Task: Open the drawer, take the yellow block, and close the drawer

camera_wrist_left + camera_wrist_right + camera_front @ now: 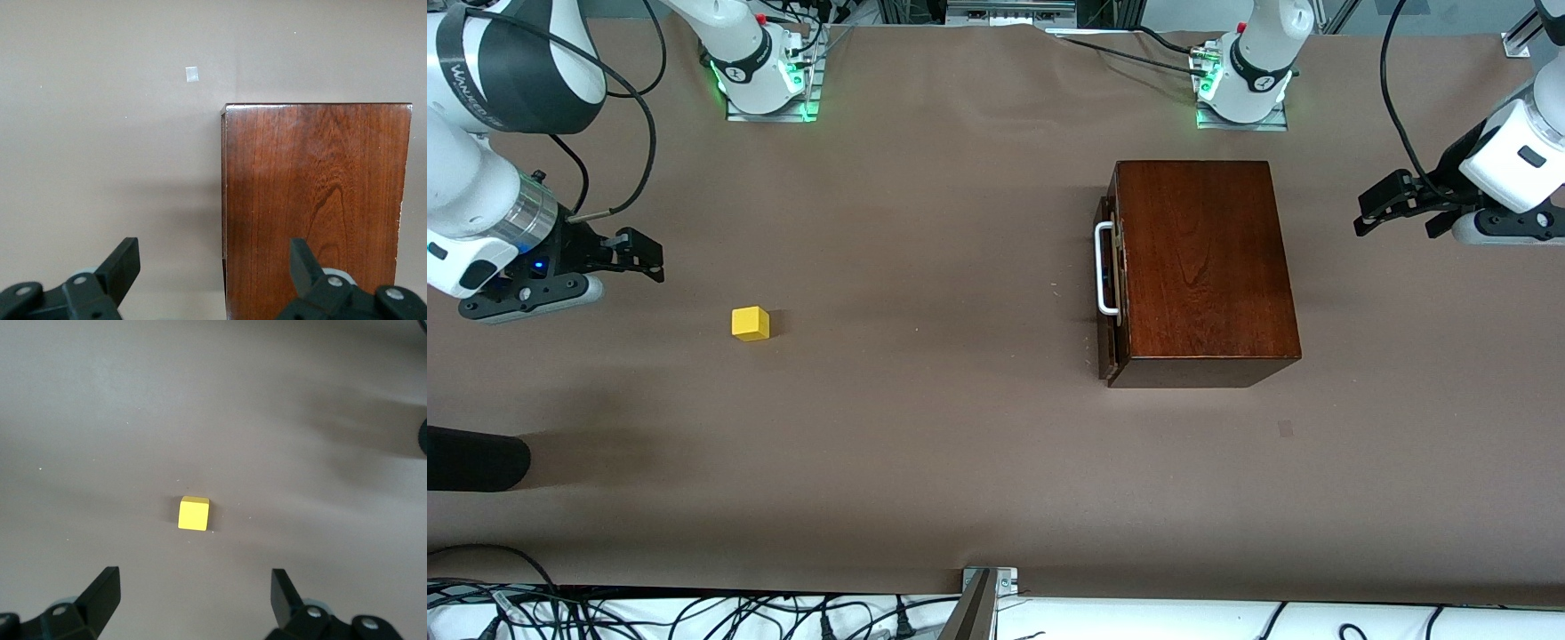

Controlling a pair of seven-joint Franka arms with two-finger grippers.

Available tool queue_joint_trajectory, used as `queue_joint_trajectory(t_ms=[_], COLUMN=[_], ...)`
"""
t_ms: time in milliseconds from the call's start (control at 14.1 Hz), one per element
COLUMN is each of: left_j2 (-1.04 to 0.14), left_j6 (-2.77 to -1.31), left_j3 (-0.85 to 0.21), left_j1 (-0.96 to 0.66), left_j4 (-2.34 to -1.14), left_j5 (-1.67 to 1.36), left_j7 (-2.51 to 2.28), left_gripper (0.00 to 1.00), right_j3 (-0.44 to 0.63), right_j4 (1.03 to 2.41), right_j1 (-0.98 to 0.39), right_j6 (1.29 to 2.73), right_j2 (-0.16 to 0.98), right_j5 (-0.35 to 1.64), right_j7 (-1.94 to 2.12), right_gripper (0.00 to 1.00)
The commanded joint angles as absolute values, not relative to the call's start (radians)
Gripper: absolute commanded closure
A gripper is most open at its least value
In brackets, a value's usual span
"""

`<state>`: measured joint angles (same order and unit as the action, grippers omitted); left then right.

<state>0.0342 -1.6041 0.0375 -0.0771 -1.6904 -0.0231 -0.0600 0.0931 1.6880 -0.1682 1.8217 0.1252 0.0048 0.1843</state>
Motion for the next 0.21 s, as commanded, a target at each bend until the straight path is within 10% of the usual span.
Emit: queue_joint_trajectory(t_ms=[0, 142], left_j2=[0.049, 0.051], left_j6=[-1.591, -1.582], left_j3=[0.031, 0.031], left_j1=[-0.072, -0.072], left_j4=[-1.698, -1.697], left_j5=[-0.021, -0.023], left_j7=[-0.068, -0.069], left_gripper=[0.0, 0.0], right_j3=[0.089, 0.089], right_j4=[1.66, 1.66], right_j1=[-0.149, -0.138], right_j6=[1.805, 1.805], right_j2=[0.138, 0.138], right_j5=[0.012, 0.04], right_j7=[0.254, 0.268], right_gripper=[0.0, 0.0])
